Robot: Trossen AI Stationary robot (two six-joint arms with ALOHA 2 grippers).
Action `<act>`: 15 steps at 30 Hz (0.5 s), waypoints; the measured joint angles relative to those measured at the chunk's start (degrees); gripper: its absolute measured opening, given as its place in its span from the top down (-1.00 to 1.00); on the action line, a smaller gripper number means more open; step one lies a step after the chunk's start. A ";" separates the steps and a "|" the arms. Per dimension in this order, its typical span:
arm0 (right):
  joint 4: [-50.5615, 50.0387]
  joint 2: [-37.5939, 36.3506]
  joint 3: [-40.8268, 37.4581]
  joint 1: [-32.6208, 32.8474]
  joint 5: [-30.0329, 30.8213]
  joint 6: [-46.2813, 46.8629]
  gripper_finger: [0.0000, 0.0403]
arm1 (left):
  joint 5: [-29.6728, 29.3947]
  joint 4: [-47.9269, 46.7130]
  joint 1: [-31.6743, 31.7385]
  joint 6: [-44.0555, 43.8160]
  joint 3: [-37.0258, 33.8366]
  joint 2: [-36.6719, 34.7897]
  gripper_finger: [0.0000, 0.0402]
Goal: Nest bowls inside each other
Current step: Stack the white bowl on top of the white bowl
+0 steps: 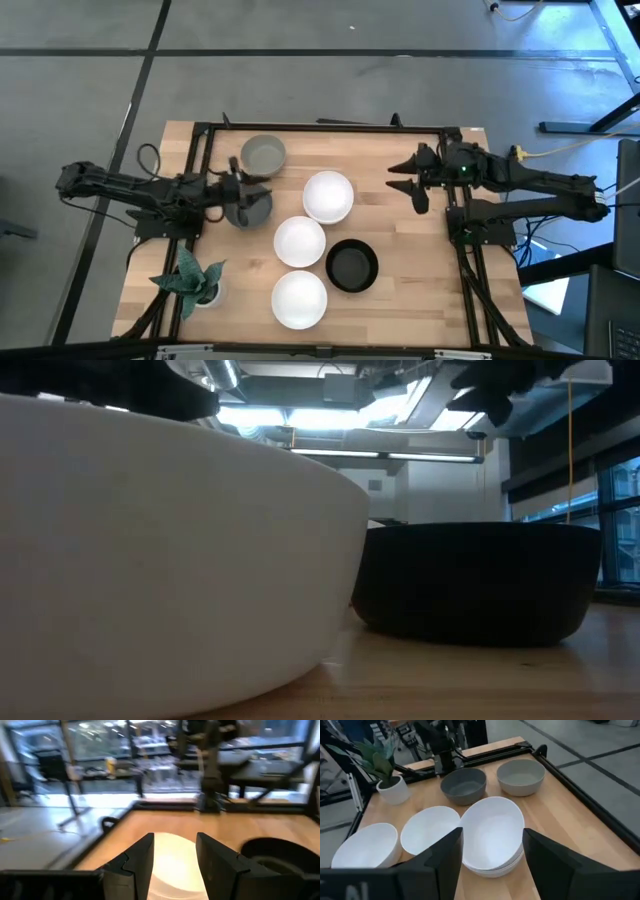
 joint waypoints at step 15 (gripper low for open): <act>2.61 -1.10 -3.88 0.05 -0.31 2.40 -0.03 | 5.22 -27.85 -0.54 -12.26 19.79 25.14 0.30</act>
